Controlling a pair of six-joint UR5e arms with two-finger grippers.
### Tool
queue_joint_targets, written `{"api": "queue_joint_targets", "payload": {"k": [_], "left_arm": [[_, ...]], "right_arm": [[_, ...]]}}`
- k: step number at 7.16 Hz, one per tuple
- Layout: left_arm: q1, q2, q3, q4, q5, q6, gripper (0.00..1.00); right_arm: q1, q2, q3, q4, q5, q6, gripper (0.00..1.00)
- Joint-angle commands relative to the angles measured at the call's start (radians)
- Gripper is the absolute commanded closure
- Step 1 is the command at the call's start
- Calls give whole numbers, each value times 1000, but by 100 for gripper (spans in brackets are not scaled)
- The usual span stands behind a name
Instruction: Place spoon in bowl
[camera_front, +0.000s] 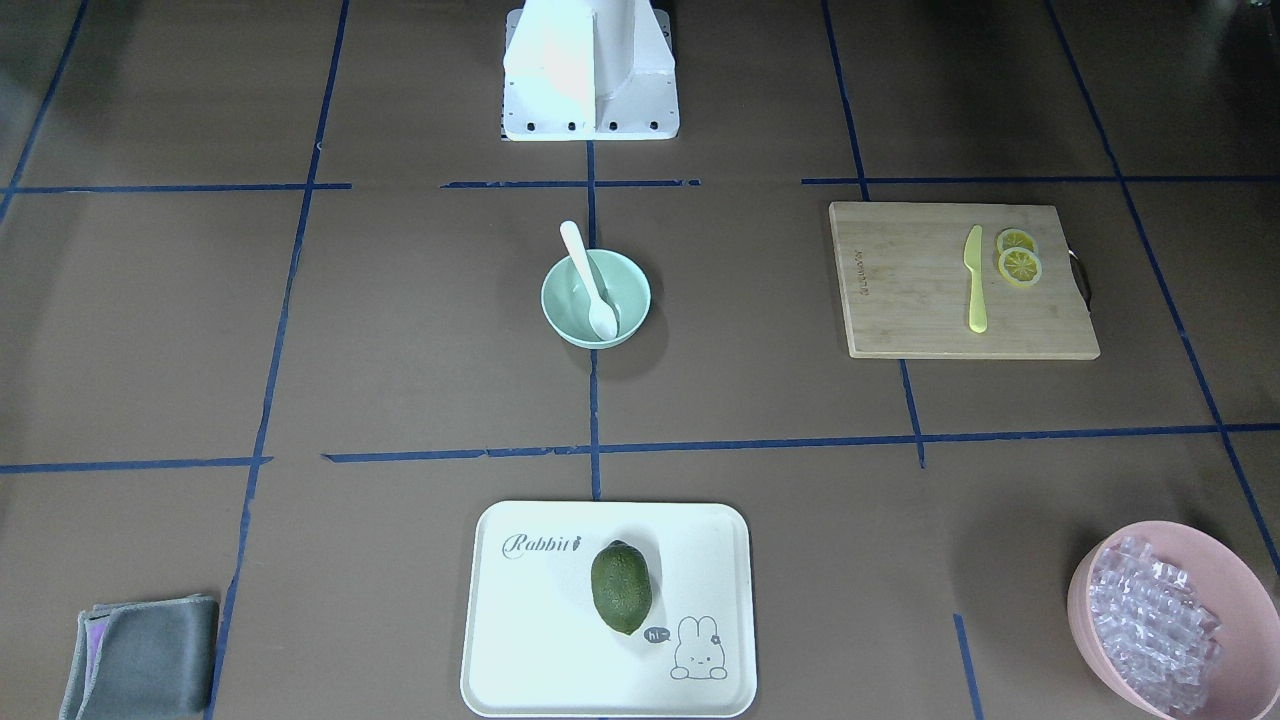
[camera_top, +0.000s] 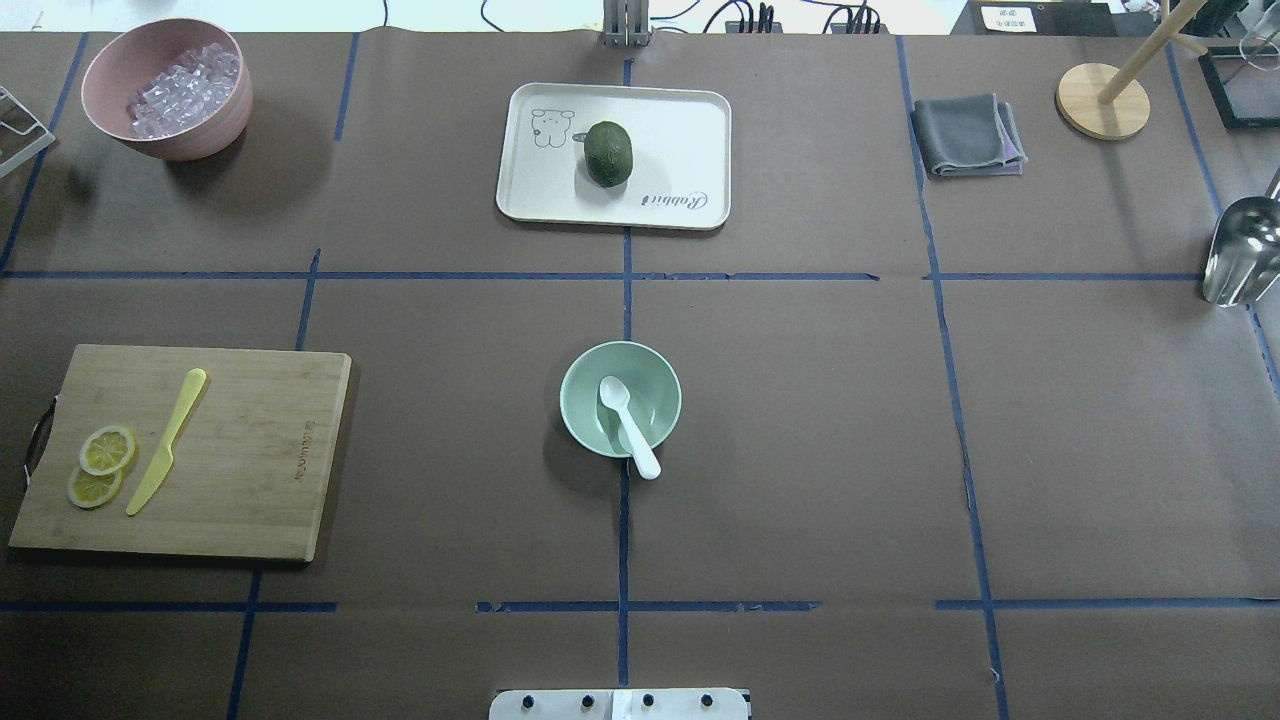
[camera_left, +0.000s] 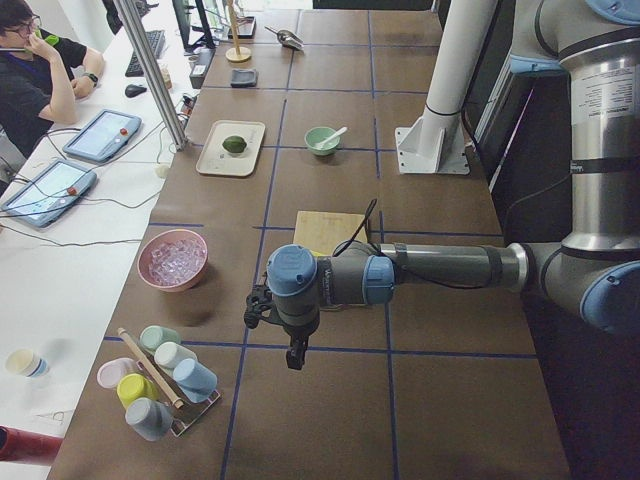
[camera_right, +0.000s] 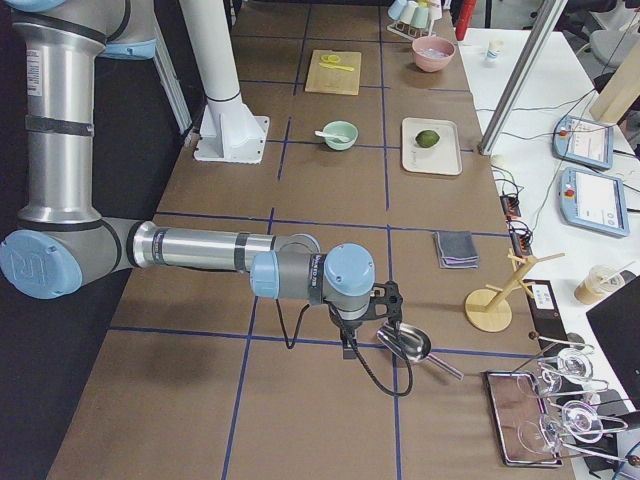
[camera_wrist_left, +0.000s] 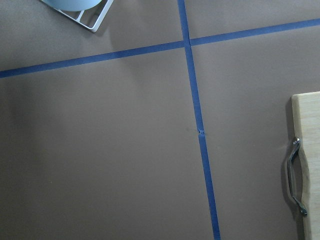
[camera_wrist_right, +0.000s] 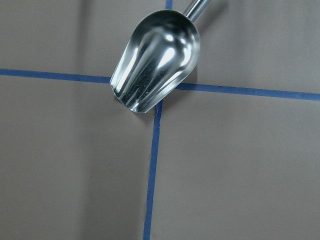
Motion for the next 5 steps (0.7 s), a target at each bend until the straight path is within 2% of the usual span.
{"api": "queue_joint_targets", "payload": {"k": [1,5], "left_arm": [[-1,-10,1,1,0,-3,0],[-1,-14,1,3,0,-3,0]], "right_arm": [[0,-1,-5,0,0,0,0],[1,0,-10,5,0,-1,0]]}}
